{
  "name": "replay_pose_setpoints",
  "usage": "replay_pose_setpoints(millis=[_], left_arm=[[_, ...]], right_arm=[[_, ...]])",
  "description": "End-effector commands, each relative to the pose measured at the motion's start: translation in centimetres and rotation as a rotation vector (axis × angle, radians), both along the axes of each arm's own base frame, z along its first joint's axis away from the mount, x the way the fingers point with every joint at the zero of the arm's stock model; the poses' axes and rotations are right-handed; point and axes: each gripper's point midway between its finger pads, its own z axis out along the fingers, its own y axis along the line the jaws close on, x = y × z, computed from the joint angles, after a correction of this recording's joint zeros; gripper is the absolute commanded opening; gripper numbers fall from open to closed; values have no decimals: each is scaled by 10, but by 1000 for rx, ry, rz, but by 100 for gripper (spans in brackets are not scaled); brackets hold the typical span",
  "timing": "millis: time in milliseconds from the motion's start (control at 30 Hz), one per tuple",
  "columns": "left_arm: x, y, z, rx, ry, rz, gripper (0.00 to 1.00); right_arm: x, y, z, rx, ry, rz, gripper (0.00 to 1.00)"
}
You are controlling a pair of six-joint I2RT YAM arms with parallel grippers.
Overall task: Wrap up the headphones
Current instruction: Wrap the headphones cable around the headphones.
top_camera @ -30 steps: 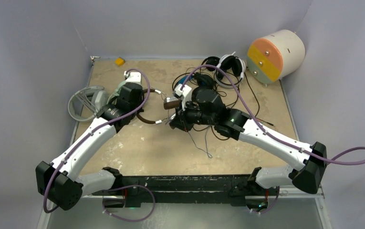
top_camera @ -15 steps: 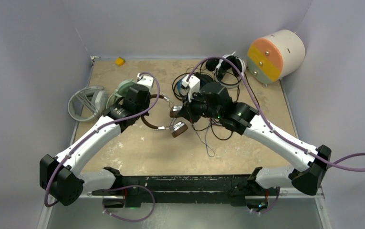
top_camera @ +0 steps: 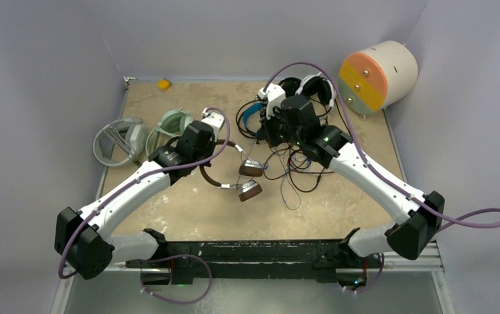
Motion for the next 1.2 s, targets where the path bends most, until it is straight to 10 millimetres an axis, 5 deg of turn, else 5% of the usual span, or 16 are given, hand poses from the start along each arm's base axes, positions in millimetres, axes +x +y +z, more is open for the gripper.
replay_pose_setpoints(millis=[0,433,600,900,1167], left_arm=[[-10,-21,-1,-32,12,-85,0],[-55,-49,19,-251,115,-182,0],[-78,-73,64,-463,143,-257,0],[-120,-103,167,-833,200,-358,0],[-131,-108,214,-952,241,-348,0]], right_arm=[[29,-9,7,-4,-57,-80,0],[55,-32,-57,141,201,-91,0],[44,-19,-72,214,219,-4,0],[17,-3,-67,390,112,160,0],[14,8,-56,539,-44,245,9]])
